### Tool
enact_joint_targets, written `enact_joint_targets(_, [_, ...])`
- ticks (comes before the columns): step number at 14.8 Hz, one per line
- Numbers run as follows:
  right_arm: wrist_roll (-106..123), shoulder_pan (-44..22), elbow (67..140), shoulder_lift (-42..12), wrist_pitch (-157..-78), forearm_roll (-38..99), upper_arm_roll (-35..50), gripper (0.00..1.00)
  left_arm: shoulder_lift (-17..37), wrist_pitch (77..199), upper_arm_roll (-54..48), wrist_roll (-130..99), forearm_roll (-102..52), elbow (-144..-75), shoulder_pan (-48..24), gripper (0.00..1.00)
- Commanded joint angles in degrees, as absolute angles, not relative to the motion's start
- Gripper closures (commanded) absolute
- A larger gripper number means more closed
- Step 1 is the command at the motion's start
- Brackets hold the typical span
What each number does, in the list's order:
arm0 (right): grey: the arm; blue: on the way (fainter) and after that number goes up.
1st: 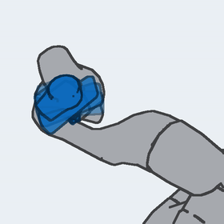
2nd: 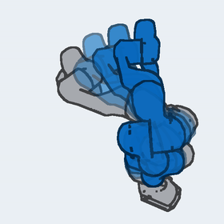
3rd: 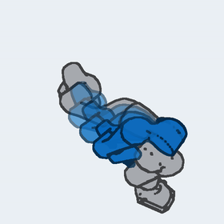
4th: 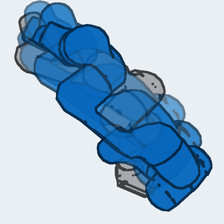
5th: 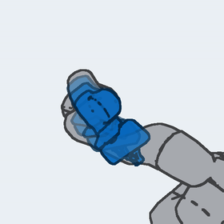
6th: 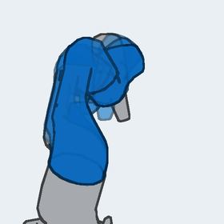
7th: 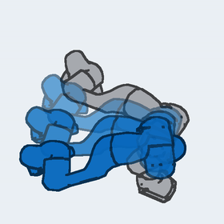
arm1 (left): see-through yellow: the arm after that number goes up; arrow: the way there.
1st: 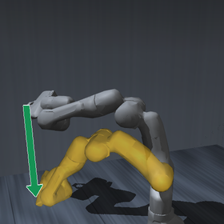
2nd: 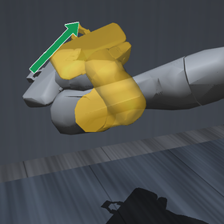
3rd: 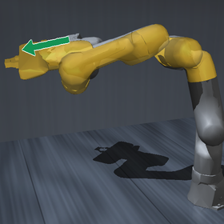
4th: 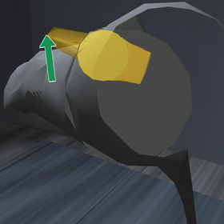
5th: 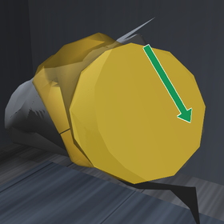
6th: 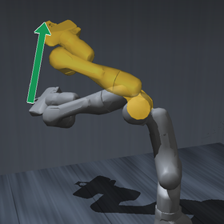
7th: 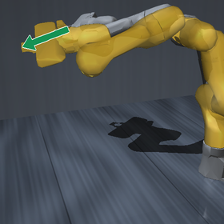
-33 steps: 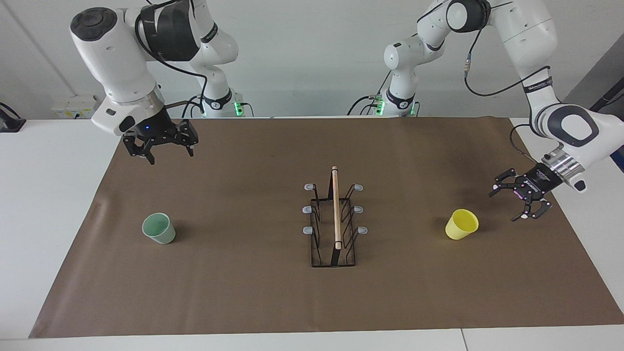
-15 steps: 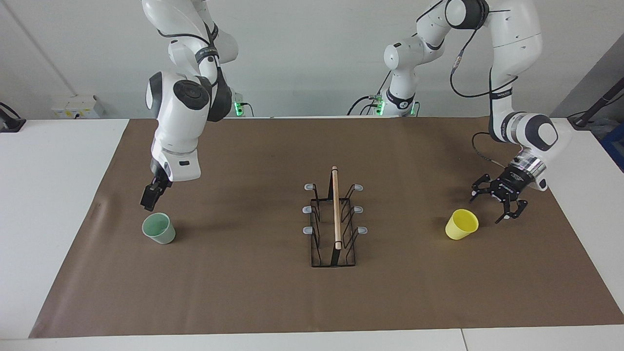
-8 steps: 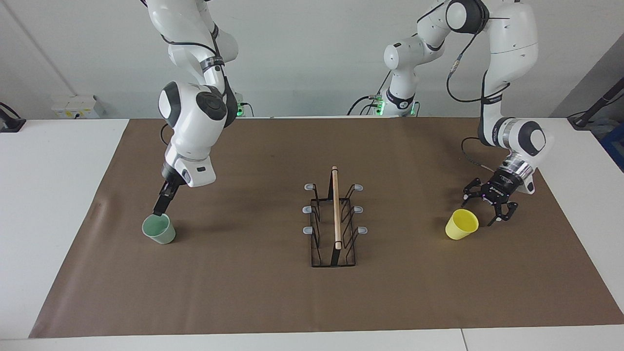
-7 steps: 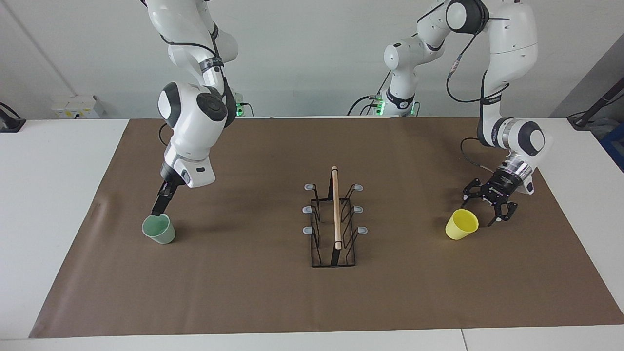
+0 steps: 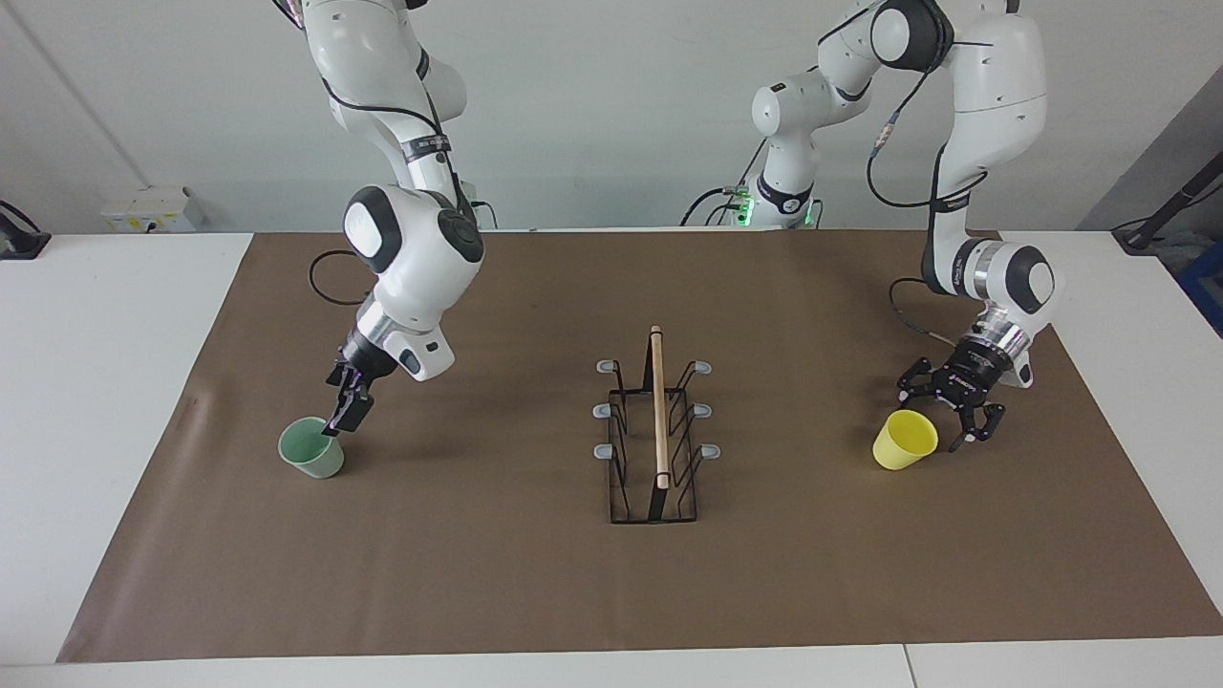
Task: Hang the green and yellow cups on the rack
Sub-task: 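Move the left gripper to the yellow cup while the right gripper reaches the green cup, then close the left gripper on the yellow cup while the right gripper grasps the green cup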
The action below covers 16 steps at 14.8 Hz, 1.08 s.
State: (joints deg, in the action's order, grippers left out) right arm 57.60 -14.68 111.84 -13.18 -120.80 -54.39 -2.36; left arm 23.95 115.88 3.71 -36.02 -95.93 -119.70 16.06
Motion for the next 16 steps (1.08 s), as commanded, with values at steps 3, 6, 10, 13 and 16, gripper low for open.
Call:
enact_joint_targets(3, [58.2,-16.3,112.7,-16.8,-122.1,-60.3,-2.5,0.0,25.2,117.6,4.2,-34.1,-99.8,-120.1,14.0,0.0])
enact_joint_targets(6, [53.9,-17.5,112.7,-20.7,-122.1,-65.7,-2.5,0.0,26.0,117.8,4.2,-32.4,-101.2,-120.1,13.3,0.0])
enact_joint_targets(10, [49.2,-16.7,112.7,-23.7,-123.8,-68.9,-2.5,0.0,26.3,118.7,4.2,-32.3,-102.7,-119.6,12.2,0.0])
enact_joint_targets(13, [44.1,-16.5,113.7,-24.8,-123.7,-72.1,-2.5,0.0,26.4,118.9,4.2,-31.8,-103.8,-119.5,11.8,0.0])
enact_joint_targets(16, [39.9,-15.4,115.2,-25.0,-124.3,-75.2,-2.5,0.0,26.4,119.6,4.1,-31.1,-104.1,-119.5,11.0,0.0])
